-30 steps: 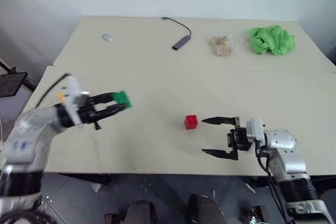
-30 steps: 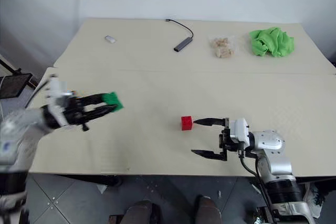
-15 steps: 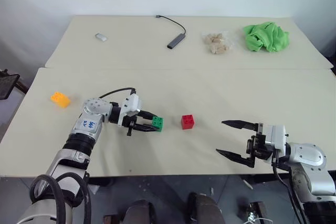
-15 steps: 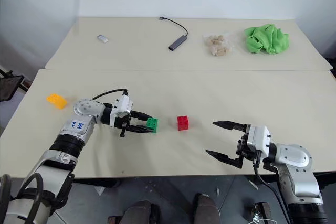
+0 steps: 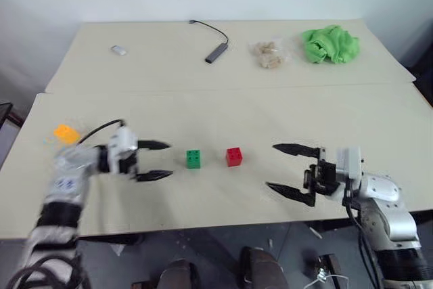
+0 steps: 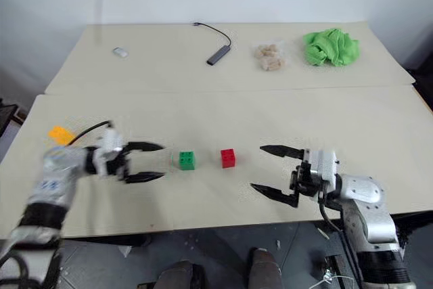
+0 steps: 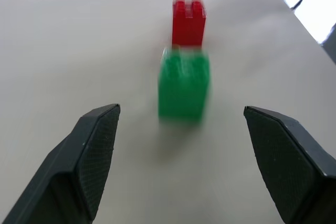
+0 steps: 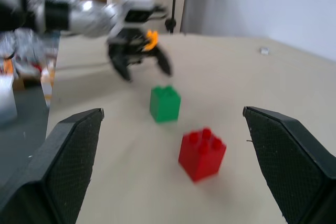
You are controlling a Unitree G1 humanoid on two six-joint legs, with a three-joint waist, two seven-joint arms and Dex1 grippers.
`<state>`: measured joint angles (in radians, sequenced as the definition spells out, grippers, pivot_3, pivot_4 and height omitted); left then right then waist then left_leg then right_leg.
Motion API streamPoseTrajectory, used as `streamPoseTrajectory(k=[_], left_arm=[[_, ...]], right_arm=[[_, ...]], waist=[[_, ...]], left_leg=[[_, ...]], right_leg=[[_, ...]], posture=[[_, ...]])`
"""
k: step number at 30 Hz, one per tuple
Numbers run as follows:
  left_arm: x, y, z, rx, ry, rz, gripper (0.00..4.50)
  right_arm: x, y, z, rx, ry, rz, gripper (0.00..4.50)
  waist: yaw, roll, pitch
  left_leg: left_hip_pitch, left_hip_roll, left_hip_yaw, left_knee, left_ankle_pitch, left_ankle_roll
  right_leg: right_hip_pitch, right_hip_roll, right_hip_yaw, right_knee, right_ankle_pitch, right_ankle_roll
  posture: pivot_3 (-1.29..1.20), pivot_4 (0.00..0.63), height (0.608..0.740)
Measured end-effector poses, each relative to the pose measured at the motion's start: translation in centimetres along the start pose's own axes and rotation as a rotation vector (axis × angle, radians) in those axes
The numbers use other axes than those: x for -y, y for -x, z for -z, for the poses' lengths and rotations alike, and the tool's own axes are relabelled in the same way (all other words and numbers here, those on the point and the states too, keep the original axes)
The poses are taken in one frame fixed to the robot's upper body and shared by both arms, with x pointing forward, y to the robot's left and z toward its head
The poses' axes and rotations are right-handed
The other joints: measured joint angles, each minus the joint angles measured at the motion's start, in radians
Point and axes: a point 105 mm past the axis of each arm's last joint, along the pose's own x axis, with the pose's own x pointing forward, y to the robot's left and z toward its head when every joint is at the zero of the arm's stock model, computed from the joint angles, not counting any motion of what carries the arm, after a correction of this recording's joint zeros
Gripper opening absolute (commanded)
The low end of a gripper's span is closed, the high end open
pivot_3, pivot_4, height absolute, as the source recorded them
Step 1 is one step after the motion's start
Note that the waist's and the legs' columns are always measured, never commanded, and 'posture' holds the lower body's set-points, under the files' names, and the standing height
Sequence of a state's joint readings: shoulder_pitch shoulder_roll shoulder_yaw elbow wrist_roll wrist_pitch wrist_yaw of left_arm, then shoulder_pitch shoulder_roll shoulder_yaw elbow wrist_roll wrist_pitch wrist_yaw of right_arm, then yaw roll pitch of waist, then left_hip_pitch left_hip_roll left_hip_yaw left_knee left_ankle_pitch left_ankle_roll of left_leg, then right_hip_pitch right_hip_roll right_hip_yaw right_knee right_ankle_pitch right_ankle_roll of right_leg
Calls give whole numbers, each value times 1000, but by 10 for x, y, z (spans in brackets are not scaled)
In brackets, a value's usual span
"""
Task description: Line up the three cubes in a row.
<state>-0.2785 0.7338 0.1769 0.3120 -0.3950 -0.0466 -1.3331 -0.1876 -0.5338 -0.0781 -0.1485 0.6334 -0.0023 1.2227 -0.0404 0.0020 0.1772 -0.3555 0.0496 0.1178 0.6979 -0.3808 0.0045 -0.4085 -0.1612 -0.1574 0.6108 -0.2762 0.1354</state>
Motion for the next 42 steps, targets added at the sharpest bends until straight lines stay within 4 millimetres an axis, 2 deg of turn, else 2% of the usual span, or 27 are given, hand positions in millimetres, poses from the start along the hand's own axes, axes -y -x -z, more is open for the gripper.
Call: streamPoseTrajectory(k=[2,3,7,10,13,16,18,24,27,32,39,42], left_arm=[[6,27,3,21,37,-162,4363],[8,47,3,53,53,-309,4480],[8,102,2,121,84,-736,4480],[27,144,12,209,145,-1097,4480],[51,164,31,242,249,-1324,4480],[54,164,36,268,289,-1394,4480],[42,159,32,308,290,-1408,4480],[-25,122,13,333,264,-1373,4480],[-48,99,8,322,302,-1424,4480],[-69,76,13,339,449,-1594,4480],[-94,70,13,303,514,-1762,4480],[-103,68,22,256,546,-1797,4480]], right_arm=[[-1,-13,-5,27,-16,-44,4500],[-4,-20,-8,39,-23,-78,4500],[-12,-30,-5,32,-39,-149,4500],[-11,-36,-6,16,-8,-163,4500],[-7,-38,-8,13,13,-134,4500],[-7,-39,-10,20,19,-128,4500],[-8,-39,-9,20,19,-131,4500],[-10,-37,-7,17,22,-157,4500],[-11,-36,-5,12,17,-173,4500],[-13,-34,-1,3,-6,-171,4500],[-15,-31,4,-6,-28,-165,4500],[-17,-32,6,-13,-50,-183,4500]], waist=[[10,-1,1],[13,-1,1],[43,-2,1],[39,-2,1],[42,-4,0],[53,-5,0],[61,-5,-1],[62,-6,-1],[57,-7,-2],[47,-7,-2],[43,-8,-2],[42,-8,-2]], left_leg=[[-1,0,-1,1,0,0],[-1,0,-6,1,0,1],[-1,-2,-10,4,-1,1],[0,-2,-8,3,-1,3],[0,-2,-10,3,-1,2],[0,-2,-9,4,-1,2],[1,-2,-9,5,-1,2],[1,-3,-1,4,-1,3],[1,-3,0,3,-1,2],[1,-2,-1,2,-1,2],[1,-2,0,2,-1,2],[1,-2,0,2,-1,2]], right_leg=[[0,-1,0,-1,0,0],[0,-2,1,-1,0,0],[4,-3,-1,-2,0,0],[4,-4,1,-4,1,1],[4,-4,-2,-2,1,1],[5,-4,-2,-2,1,0],[6,-4,-2,-3,1,-1],[6,-3,-2,-3,1,-1],[6,-3,-3,-3,1,0],[6,-2,-4,-4,1,0],[7,-2,-4,-5,2,1],[7,-2,-4,-5,2,1]], posture=[[0,150,740],[0,150,740],[0,150,740],[0,150,740],[0,150,740],[0,150,740],[0,150,740],[0,150,740],[0,150,740],[0,150,740],[0,150,740],[0,150,740]])
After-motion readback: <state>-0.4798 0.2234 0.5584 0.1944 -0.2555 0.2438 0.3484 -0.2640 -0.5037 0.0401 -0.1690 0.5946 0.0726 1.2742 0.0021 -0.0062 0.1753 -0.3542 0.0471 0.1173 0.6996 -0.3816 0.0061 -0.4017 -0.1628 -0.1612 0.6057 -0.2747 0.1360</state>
